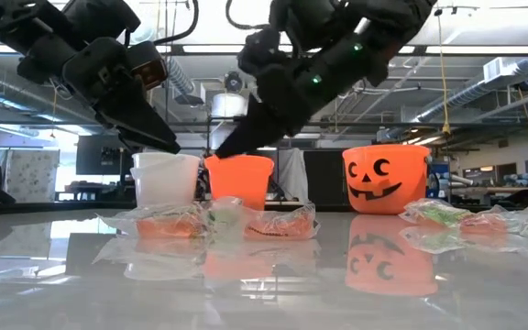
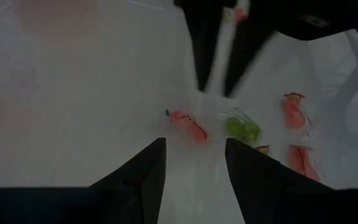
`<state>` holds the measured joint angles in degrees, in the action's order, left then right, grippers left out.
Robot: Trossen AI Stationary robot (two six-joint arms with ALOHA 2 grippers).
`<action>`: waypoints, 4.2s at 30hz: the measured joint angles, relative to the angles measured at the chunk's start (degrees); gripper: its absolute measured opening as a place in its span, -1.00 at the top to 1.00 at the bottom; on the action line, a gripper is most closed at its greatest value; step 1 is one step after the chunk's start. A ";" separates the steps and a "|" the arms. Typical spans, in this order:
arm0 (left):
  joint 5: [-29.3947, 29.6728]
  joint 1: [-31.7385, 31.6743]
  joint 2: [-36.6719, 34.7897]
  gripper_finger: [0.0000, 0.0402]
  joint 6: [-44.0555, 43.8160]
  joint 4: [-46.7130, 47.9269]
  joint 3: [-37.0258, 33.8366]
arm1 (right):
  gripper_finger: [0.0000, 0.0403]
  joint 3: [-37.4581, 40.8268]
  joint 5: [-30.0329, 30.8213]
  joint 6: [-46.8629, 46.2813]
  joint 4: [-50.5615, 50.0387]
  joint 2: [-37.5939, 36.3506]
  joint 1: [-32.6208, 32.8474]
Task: Sort candy by brand, put in halloween buckets
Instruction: Put the blue gummy into the white bucket, then put the green gummy into the white bucket
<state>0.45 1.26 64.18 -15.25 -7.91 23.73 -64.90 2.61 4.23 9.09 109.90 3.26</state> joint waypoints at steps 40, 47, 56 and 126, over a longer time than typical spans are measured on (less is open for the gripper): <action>0.62 0.04 0.00 0.14 1.34 -2.17 0.02 | 0.98 0.06 1.08 1.88 -1.26 -1.30 -4.91; 1.20 0.04 0.00 0.14 1.47 -3.67 0.02 | 0.76 0.00 -3.22 1.57 -6.41 -4.28 -4.52; 1.16 0.04 -0.02 0.14 1.49 -4.28 0.04 | -0.03 0.14 -6.51 5.79 -2.82 4.44 -4.45; 23.07 -24.17 -7.51 0.94 12.70 16.78 13.32 | 0.18 0.53 5.97 -7.39 -1.41 -1.59 -4.37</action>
<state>23.52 -22.92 56.67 -2.54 8.87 37.05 -64.37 8.58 -3.17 7.68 108.31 -1.10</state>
